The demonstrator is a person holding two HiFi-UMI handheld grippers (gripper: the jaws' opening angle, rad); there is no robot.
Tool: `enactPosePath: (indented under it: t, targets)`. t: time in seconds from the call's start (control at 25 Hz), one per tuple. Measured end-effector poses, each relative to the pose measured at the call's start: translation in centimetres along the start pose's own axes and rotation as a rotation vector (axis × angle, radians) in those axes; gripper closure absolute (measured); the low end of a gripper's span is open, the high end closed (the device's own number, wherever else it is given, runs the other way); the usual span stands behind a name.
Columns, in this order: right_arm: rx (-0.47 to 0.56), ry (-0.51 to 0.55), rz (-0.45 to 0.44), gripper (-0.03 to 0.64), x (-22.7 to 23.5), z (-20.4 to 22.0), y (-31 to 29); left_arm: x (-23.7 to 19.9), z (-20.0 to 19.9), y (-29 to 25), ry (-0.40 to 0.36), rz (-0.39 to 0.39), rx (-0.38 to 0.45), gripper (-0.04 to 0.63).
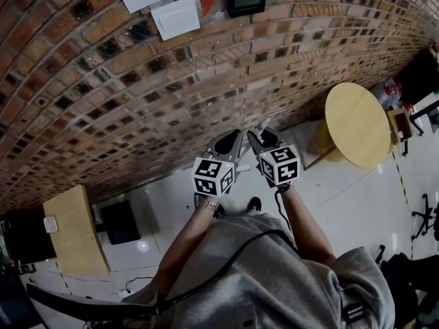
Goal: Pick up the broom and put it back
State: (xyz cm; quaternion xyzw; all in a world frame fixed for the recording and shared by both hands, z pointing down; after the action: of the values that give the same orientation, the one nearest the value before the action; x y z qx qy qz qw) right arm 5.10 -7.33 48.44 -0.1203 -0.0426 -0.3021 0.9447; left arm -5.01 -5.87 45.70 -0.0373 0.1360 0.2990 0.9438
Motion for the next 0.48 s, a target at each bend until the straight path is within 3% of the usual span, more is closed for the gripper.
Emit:
enactPosePath:
  t: [0.48]
  targets:
    - [-0.074, -0.006, 0.063, 0.517, 3.0, 4.0, -0.5, -0.4, 0.5, -0.5, 0.002, -0.013, -0.014, 0.586]
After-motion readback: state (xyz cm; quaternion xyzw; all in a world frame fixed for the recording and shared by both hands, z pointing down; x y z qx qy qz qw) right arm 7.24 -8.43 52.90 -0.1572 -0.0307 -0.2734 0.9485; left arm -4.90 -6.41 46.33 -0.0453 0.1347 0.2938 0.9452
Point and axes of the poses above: the fingertips, and each gripper's own axes: y backward along the fingers, x to its right, z out of its underside, the point moved 5 cm from there along y, backward along the fingers, and after that the axes turned 13 degrees about x, right-handed, at the moved point
